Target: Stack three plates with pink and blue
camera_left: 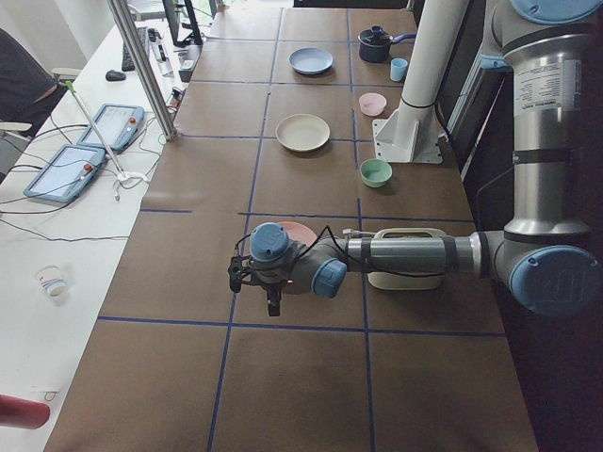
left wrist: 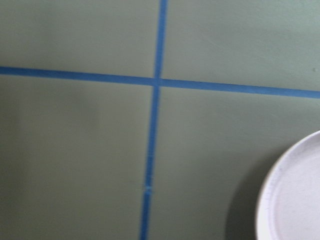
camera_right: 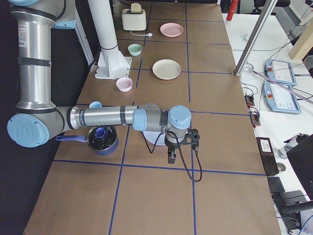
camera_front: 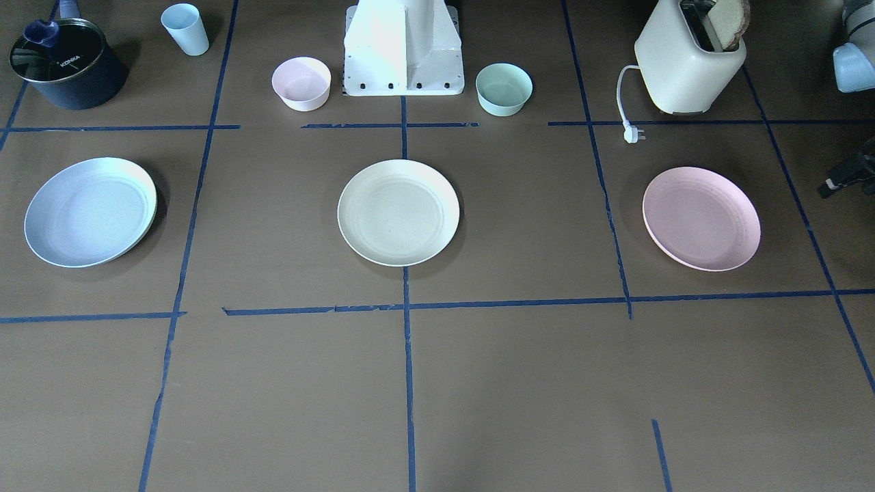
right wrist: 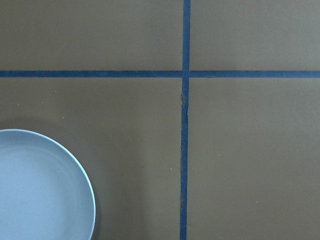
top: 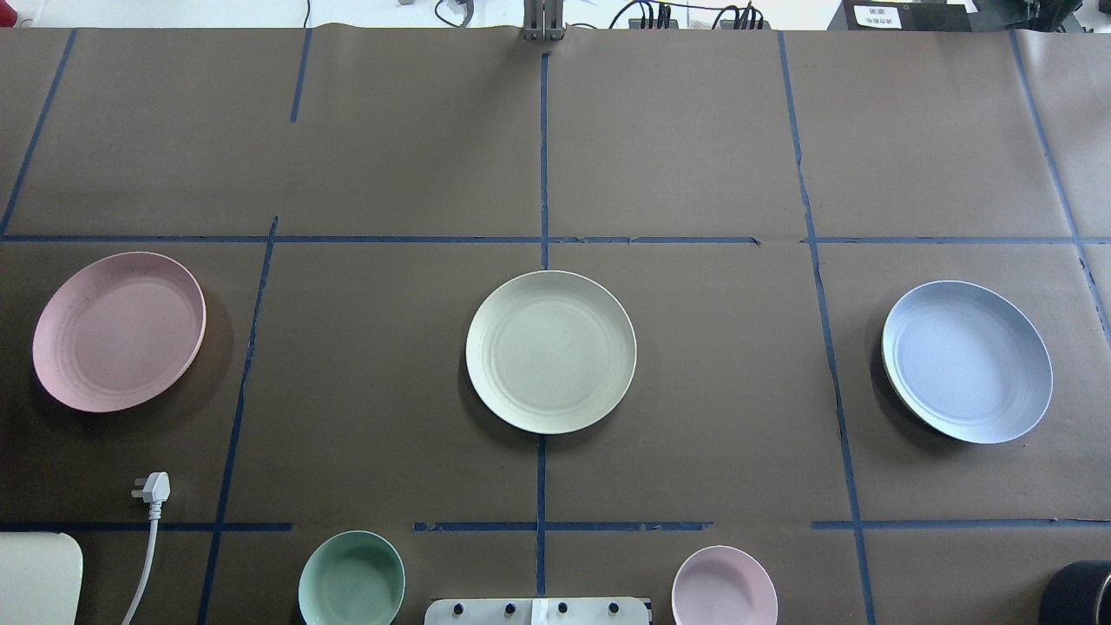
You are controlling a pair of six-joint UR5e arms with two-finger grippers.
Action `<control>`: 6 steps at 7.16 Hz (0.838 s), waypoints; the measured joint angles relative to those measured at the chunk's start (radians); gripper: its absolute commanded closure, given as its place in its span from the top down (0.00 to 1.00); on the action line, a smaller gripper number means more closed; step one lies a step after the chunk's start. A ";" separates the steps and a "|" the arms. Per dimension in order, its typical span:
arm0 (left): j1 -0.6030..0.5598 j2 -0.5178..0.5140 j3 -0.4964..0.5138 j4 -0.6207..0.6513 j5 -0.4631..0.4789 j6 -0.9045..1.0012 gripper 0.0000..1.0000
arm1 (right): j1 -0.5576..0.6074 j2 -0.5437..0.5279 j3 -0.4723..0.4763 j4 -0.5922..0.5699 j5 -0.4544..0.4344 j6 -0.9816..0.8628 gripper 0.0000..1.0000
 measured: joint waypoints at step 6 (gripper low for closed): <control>0.219 -0.004 0.092 -0.238 0.115 -0.239 1.00 | -0.006 0.013 -0.002 0.000 0.000 0.002 1.00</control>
